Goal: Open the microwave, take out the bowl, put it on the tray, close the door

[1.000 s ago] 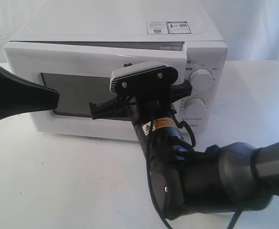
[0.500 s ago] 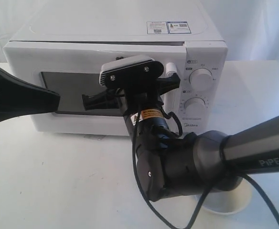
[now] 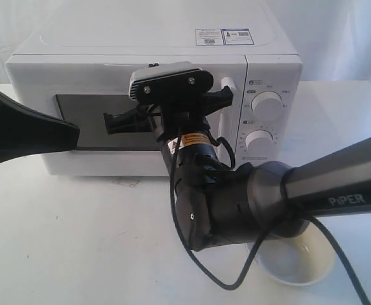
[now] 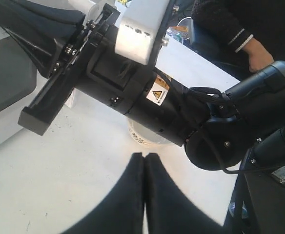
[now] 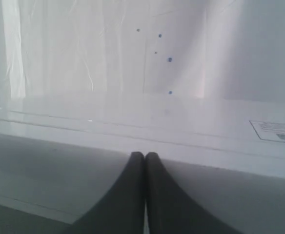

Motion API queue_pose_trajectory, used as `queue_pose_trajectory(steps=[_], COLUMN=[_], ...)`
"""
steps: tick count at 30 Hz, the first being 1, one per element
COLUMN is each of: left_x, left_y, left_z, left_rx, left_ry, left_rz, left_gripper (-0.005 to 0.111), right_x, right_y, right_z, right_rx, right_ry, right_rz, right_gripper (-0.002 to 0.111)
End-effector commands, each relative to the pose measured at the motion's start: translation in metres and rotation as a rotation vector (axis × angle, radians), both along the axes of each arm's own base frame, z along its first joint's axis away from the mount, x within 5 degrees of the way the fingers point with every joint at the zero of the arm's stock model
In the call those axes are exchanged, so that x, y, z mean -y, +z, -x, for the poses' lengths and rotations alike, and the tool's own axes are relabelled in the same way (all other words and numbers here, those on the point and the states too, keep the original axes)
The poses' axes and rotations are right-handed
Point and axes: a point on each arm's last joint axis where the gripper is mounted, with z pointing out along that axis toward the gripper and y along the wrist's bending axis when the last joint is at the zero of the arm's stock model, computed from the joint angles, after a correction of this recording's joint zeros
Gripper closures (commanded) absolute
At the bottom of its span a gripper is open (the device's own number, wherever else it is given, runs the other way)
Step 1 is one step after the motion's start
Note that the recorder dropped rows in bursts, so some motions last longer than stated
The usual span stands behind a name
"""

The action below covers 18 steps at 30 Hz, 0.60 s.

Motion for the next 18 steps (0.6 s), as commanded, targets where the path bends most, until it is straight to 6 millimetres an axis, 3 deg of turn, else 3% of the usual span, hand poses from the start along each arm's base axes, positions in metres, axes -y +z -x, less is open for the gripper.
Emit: queue_pose_trajectory(steps=[1, 6, 9, 14, 18], left_x=[0.001, 0.000, -0.002, -0.005, -0.009], left_y=[0.003, 0.004, 0.004, -0.011, -0.021], left_z=[0.003, 0.003, 0.007, 0.025, 0.033], left_rx=[-0.001, 0.010, 0.058, 0.129, 0.205], left_ry=[-0.012, 0.000, 0.057, 0.116, 0.176], left_rz=[0.012, 0.012, 0.068, 0.186, 0.266], left_gripper=[0.107, 0.107, 0.107, 0.107, 0.107], right_x=[0.012, 0.001, 0.006, 0.017, 0.022], right_y=[-0.001, 0.020, 0.030, 0.032, 0.028], right_z=[-0.005, 0.043, 0.068, 0.085, 0.084], right_rx=[-0.017, 0.010, 0.012, -0.061, -0.116], right_ry=[-0.071, 0.033, 0.062, 0.040, -0.013], right_rz=[-0.035, 0.010, 0.073, 0.029, -0.001], right_gripper=[0.108, 0.108, 0.108, 0.108, 0.108])
